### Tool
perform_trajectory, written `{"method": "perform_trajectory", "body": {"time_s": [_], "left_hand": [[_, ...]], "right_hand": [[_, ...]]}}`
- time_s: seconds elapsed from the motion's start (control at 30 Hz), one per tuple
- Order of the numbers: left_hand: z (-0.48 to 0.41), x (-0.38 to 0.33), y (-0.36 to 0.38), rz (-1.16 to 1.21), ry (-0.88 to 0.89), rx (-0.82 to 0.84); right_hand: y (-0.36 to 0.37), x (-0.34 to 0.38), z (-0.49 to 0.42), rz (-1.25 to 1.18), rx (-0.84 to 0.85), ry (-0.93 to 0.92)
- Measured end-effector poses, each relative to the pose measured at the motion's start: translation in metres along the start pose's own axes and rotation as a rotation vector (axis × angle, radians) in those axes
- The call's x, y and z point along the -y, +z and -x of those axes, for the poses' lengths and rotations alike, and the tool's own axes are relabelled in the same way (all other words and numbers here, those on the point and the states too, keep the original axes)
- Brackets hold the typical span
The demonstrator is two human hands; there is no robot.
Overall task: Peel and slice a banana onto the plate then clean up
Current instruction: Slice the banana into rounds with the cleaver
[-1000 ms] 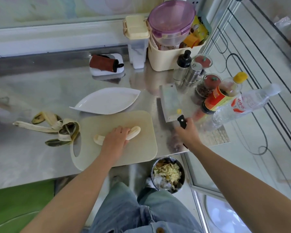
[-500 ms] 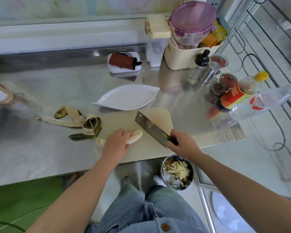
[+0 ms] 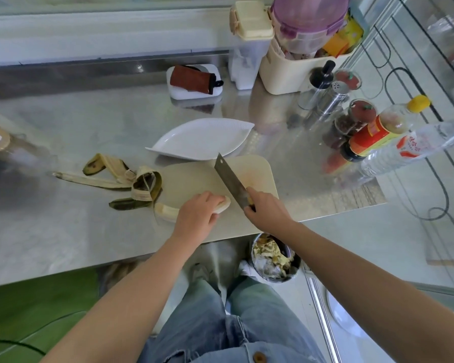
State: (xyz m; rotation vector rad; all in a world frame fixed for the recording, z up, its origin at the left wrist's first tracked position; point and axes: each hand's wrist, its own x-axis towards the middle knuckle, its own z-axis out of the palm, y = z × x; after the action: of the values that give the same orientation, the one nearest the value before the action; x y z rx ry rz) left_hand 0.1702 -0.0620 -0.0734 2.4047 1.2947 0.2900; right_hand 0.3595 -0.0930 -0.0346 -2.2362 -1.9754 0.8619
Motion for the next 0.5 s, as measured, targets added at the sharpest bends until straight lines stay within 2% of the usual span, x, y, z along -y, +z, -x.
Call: {"method": "perform_trajectory", "body": {"time_s": [0.17, 0.5], "left_hand": [[0.002, -0.004, 0.0, 0.018, -0.025, -0.068], [-0.002, -0.007, 0.005, 0.061, -0.087, -0.105]], "right_hand": [[-0.017, 0.006, -0.002, -0.057, -0.074, -0.05], [-0.016, 0.008, 0.003, 0.047, -0.02, -0.108]]}}
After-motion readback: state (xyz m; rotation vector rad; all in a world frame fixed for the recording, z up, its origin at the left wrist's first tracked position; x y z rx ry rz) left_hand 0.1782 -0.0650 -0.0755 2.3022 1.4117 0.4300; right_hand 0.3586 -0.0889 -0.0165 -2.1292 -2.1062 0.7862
